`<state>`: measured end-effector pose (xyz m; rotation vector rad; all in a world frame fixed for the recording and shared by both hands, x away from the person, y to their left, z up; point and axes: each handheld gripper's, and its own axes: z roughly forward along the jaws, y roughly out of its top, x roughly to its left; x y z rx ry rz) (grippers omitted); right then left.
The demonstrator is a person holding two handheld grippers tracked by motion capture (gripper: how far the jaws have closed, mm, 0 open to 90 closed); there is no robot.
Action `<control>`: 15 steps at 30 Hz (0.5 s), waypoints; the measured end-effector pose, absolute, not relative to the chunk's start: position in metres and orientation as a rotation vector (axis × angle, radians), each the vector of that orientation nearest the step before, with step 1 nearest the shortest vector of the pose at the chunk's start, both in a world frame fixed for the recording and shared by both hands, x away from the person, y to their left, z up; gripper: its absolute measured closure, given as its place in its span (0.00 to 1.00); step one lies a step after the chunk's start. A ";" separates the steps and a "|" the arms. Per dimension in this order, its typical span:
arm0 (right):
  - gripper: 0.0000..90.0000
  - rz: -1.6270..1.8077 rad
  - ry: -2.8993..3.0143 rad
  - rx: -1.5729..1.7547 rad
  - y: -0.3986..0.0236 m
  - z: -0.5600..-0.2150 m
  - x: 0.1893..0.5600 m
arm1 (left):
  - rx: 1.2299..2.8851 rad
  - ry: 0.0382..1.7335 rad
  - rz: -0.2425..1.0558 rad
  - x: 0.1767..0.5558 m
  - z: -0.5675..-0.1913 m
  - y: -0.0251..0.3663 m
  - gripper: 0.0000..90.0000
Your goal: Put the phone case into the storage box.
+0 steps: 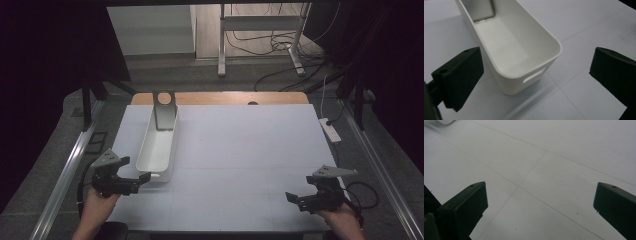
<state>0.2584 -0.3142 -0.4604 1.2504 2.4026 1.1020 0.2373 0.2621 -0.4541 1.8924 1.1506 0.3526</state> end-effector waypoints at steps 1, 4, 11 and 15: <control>0.00 1.102 2.403 1.250 -0.314 -0.460 0.258 | 1.893 1.150 0.354 0.236 -0.454 0.263 0.00; 0.00 1.102 2.403 1.250 -0.314 -0.460 0.258 | 1.890 1.155 0.359 0.232 -0.455 0.264 0.00; 0.00 1.102 2.403 1.250 -0.314 -0.460 0.258 | 1.874 1.166 0.363 0.224 -0.454 0.268 0.00; 0.00 1.101 2.402 1.249 -0.314 -0.460 0.258 | 1.871 1.178 0.360 0.219 -0.455 0.270 0.00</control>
